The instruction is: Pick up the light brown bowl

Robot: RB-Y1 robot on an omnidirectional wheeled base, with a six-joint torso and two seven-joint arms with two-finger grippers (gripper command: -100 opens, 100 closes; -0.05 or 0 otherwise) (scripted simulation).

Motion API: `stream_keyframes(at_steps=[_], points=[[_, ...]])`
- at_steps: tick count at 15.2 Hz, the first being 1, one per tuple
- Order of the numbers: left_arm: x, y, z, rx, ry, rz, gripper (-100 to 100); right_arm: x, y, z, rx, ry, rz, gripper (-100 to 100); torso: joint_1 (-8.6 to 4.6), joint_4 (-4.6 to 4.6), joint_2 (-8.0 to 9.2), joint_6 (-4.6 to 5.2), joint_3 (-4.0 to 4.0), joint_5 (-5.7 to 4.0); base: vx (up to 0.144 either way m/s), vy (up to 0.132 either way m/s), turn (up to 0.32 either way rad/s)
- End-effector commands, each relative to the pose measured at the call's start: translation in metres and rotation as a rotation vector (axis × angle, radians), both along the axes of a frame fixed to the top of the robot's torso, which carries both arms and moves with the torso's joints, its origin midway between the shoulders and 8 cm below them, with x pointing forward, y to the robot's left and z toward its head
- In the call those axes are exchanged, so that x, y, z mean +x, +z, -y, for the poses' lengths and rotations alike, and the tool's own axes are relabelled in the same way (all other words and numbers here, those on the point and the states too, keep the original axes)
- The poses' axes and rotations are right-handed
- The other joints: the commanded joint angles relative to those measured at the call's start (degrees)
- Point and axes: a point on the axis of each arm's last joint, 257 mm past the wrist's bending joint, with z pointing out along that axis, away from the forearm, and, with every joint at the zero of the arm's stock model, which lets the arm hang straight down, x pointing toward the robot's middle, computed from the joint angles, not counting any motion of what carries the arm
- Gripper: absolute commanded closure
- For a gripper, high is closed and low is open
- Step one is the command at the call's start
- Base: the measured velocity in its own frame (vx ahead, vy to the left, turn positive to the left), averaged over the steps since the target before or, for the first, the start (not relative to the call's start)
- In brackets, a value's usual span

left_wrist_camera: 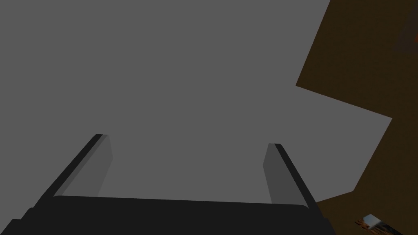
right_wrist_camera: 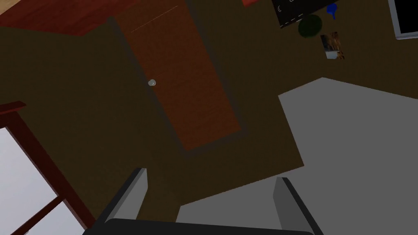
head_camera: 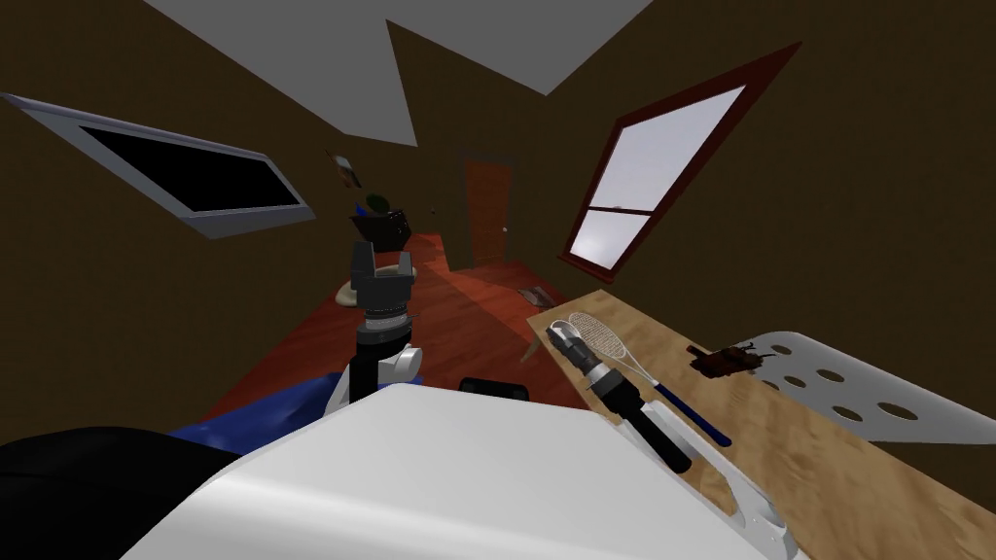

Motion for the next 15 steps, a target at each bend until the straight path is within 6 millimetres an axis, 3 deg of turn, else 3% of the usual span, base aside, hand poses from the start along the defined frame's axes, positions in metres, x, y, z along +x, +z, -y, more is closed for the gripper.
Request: stream_keyframes(at_steps=[1, 3, 4, 6, 7, 8, 9, 10, 11, 12, 13, 15], points=[[0.0, 0.0, 0.0, 0.0, 0.0, 0.0, 0, -0.009, -0.028, 0.009, -0.069, 0.002, -0.069, -100, 0.0, 0.0, 0.0, 0.0, 0.0, 0.0, 0.141, 0.006, 0.052], [0.0, 0.0, 0.0, 0.0, 0.0, 0.0, 0, -0.01, -0.029, 0.01, -0.086, 0.013, -0.073, -100, -0.02, 0.0, -0.03, -0.01, -0.02, -0.01, 0.131, 0.021, 0.047], [0.0, 0.0, 0.0, 0.0, 0.0, 0.0, 0, -0.02, -0.054, 0.019, -0.142, 0.015, -0.131, -100, 0.01, 0.01, 0.04, 0.0, 0.02, 0.0, 0.128, 0.047, 0.059], [0.0, 0.0, 0.0, 0.0, 0.0, 0.0, 0, -0.021, -0.054, 0.02, -0.155, 0.022, -0.133, -100, 0.1, 0.01, 0.01, 0.0, 0.01, 0.02, 0.127, 0.035, 0.039], [0.0, 0.0, 0.0, 0.0, 0.0, 0.0, 0, -0.034, -0.078, 0.03, -0.21, 0.025, -0.191, -100, 0.06, 0.02, 0.07, 0.0, 0.04, 0.02, 0.127, 0.008, 0.062], [0.0, 0.0, 0.0, 0.0, 0.0, 0.0, 0, -0.034, -0.078, 0.032, -0.222, 0.032, -0.193, -100, 0.0, 0.02, 0.06, 0.0, 0.04, 0.01, 0.149, -0.001, 0.064], [0.0, 0.0, 0.0, 0.0, 0.0, 0.0, 0, -0.048, -0.1, 0.043, -0.277, 0.036, -0.251, -100, -0.04, 0.01, 0.01, -0.01, 0.01, 0.0, 0.193, 0.012, 0.094], [0.0, 0.0, 0.0, 0.0, 0.0, 0.0, 0, -0.049, -0.101, 0.045, -0.288, 0.042, -0.253, -100, -0.03, -0.02, -0.12, -0.02, -0.06, -0.02, 0.195, 0.023, 0.079], [0.0, 0.0, 0.0, 0.0, 0.0, 0.0, 0, -0.064, -0.122, 0.056, -0.332, 0.041, -0.309, -100, 0.0, -0.04, -0.17, 0.0, -0.09, 0.0, 0.208, 0.033, 0.084], [0.0, 0.0, 0.0, 0.0, 0.0, 0.0, 0, -0.065, -0.122, 0.059, -0.351, 0.052, -0.312, -100, 0.04, -0.05, -0.23, -0.01, -0.13, 0.0, 0.202, 0.033, 0.057], [0.0, 0.0, 0.0, 0.0, 0.0, 0.0, 0, -0.082, -0.141, 0.071, -0.397, 0.054, -0.367, -100, 0.06, -0.05, -0.25, -0.01, -0.14, 0.02, 0.209, 0.026, 0.067], [0.0, 0.0, 0.0, 0.0, 0.0, 0.0, 0, -0.083, -0.141, 0.074, -0.414, 0.063, -0.37, -100, 0.07, -0.06, -0.25, -0.01, -0.15, 0.01, 0.15, 0.027, 0.045]])
